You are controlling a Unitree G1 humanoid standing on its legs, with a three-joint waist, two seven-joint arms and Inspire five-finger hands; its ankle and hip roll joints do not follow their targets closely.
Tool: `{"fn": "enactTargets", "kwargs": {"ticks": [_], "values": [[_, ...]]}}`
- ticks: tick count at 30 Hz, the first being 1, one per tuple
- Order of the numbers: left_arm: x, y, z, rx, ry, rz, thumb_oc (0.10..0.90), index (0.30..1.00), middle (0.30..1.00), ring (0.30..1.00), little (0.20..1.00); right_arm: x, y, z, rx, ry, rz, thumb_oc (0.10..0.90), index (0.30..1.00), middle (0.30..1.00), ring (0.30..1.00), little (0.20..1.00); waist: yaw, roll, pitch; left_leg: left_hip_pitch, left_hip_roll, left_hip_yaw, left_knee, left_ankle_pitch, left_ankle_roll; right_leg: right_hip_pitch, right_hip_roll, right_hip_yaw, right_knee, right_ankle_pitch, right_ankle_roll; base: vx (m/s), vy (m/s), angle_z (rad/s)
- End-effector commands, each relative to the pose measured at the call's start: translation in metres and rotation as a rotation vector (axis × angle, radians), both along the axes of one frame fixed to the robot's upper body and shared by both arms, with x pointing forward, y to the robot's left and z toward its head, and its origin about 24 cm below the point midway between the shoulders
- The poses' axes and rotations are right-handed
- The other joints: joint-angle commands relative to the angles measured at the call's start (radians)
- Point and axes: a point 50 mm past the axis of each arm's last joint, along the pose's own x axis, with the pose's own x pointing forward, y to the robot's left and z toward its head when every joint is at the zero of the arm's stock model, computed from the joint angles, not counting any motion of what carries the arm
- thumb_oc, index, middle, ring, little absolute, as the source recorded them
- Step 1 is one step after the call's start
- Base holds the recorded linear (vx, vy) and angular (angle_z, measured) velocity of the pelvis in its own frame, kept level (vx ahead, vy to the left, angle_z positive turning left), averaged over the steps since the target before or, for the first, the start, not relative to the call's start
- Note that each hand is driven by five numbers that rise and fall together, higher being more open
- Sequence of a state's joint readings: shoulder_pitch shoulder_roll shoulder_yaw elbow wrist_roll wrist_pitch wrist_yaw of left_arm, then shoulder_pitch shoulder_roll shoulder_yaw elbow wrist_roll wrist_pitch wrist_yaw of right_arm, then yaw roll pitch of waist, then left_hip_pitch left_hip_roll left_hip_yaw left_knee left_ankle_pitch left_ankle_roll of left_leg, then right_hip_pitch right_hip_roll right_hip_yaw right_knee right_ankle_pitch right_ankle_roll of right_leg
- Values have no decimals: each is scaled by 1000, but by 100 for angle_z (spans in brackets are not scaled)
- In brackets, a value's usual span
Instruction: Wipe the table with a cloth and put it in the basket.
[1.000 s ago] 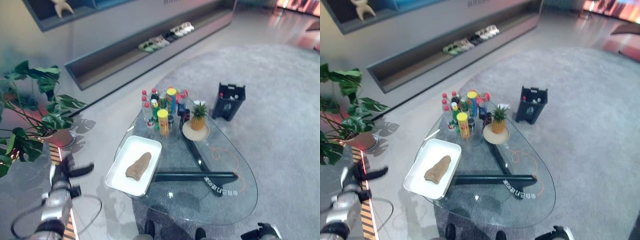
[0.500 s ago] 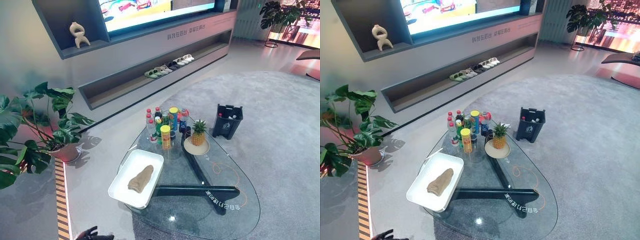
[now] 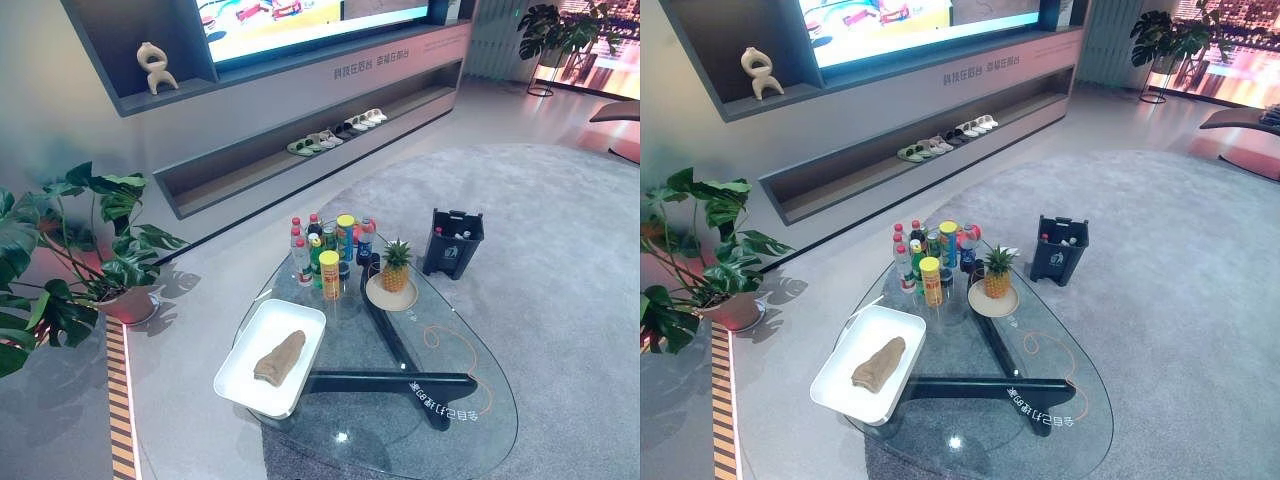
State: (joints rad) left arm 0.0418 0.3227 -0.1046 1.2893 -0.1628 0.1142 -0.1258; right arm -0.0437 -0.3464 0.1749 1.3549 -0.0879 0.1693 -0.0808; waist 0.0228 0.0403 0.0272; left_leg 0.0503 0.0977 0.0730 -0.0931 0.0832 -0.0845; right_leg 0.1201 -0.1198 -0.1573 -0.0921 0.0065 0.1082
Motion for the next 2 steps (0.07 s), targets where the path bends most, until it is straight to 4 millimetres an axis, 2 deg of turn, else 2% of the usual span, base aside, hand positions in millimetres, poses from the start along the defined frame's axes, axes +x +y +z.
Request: {"fn": "enactTargets", "kwargs": {"ticks": [1, 2], "values": [[23, 14, 7, 44, -5, -29, 800, 900, 900, 900, 900, 15, -1, 3, -28, 13, 61, 800, 900, 900, 900, 900, 8, -29, 39, 43, 5, 30, 6, -82, -10, -4, -36, -66, 5, 29, 33, 0, 0, 0], [24, 13, 7, 43, -4, -31, 800, 900, 900, 900, 900, 15, 0, 3, -24, 17, 66, 800, 900, 900, 900, 900, 8, -31, 38, 44, 6, 31, 6, -82, -10, -5, -36, -65, 5, 29, 32, 0, 0, 0]]}}
